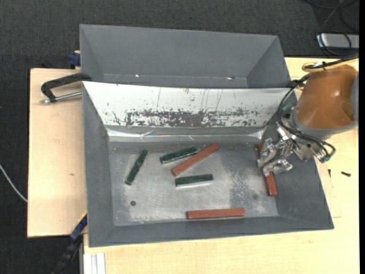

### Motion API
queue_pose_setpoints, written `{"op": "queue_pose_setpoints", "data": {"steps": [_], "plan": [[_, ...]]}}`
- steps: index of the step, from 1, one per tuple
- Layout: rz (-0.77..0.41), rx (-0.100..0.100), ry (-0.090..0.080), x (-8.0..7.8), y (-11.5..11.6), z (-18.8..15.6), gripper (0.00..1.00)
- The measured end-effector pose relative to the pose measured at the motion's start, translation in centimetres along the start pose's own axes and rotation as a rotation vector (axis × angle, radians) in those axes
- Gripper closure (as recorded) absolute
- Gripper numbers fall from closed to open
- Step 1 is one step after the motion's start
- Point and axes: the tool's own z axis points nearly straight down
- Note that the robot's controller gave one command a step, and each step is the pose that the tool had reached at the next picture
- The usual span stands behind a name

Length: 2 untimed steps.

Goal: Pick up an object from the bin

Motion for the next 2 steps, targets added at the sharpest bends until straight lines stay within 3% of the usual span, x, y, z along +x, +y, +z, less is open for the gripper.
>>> {"op": "queue_pose_setpoints", "data": {"steps": [1, 2], "plan": [[-0.001, 0.016, -0.049, -1.51, 0.17, -0.53, 0.0], [-0.001, 0.017, -0.045, -1.37, 0.09, -0.51, 0.0]]}}
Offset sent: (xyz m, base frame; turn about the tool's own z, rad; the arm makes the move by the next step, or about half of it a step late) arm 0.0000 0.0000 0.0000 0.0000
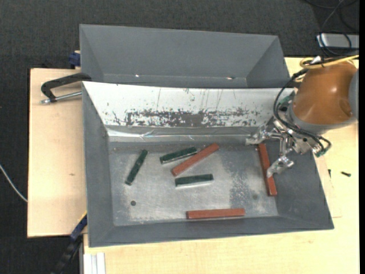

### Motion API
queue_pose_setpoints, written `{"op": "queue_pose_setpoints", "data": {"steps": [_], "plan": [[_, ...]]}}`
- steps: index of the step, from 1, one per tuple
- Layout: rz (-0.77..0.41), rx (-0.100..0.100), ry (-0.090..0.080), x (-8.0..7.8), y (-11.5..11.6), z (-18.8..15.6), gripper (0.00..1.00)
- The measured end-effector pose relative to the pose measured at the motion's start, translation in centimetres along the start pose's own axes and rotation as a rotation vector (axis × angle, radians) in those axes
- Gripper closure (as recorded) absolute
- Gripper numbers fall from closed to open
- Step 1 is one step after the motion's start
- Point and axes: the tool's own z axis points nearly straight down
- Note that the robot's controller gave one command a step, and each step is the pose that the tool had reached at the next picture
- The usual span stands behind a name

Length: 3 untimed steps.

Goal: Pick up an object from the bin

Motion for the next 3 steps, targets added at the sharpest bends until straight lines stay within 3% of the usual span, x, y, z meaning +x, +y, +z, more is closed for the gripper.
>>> {"op": "queue_pose_setpoints", "data": {"steps": [1, 2, 3], "plan": [[0.001, -0.016, 0.042, 2.0, 0.4, 0.1, 1.0], [0.001, -0.016, 0.042, 2.0, 0.4, 0.1, 1.0], [-0.386, -0.023, 0.03, 3.6, 1.5, -5.1, 0.0]]}}
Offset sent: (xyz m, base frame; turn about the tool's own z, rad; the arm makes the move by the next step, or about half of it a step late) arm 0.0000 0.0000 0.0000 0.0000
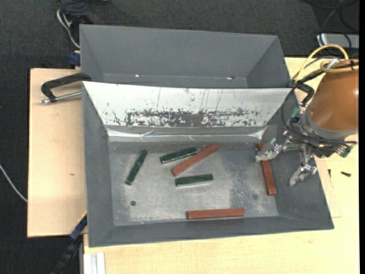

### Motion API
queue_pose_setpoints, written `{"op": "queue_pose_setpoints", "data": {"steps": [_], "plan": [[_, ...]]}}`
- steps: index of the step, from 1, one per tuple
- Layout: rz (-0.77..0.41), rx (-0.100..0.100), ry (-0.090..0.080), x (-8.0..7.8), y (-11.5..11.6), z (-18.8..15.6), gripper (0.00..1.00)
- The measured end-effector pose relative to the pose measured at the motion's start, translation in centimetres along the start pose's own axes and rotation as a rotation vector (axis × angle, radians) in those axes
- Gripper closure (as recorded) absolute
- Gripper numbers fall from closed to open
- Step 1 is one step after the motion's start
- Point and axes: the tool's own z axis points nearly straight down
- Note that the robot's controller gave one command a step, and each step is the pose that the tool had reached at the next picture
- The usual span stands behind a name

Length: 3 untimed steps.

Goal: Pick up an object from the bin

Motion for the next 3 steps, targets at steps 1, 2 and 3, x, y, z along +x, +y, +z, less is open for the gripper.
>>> {"op": "queue_pose_setpoints", "data": {"steps": [1, 2, 3], "plan": [[0.001, -0.003, 0.0, 0.0, 0.1, 0.1, 0.0], [-0.18, -0.002, -0.004, -0.2, 0.3, 2.8, 0.0], [-0.465, -0.005, -0.002, -4.5, -2.9, 5.7, 1.0]]}}
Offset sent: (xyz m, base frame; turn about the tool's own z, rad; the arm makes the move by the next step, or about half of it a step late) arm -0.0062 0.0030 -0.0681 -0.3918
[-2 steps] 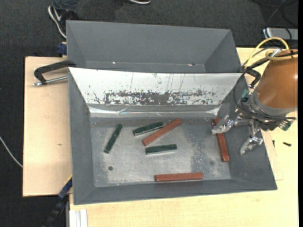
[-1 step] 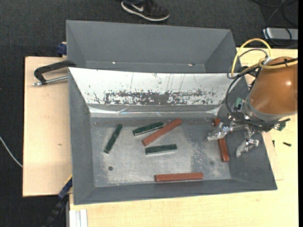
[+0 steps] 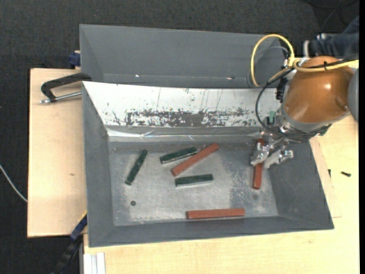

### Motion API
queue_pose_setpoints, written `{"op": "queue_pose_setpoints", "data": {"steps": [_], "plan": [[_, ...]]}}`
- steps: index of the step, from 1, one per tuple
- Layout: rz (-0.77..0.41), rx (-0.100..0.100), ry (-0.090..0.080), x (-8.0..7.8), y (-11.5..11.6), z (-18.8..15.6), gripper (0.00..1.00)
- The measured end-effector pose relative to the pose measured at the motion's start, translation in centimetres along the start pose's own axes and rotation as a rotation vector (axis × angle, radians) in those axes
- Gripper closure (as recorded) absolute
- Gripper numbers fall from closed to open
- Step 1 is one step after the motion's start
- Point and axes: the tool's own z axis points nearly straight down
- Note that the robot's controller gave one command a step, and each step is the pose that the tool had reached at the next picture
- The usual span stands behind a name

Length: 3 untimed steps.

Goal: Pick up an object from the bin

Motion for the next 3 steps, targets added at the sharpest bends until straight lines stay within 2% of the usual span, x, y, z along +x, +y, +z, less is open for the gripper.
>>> {"op": "queue_pose_setpoints", "data": {"steps": [1, 2, 3], "plan": [[0.0, -0.001, 0.0, 0.0, 0.0, 0.0, 1.0], [-0.02, -0.002, 0.0, 0.5, -0.2, -3.4, 1.0], [-0.021, -0.002, 0.001, 0.6, -0.3, -4.5, 1.0]]}}
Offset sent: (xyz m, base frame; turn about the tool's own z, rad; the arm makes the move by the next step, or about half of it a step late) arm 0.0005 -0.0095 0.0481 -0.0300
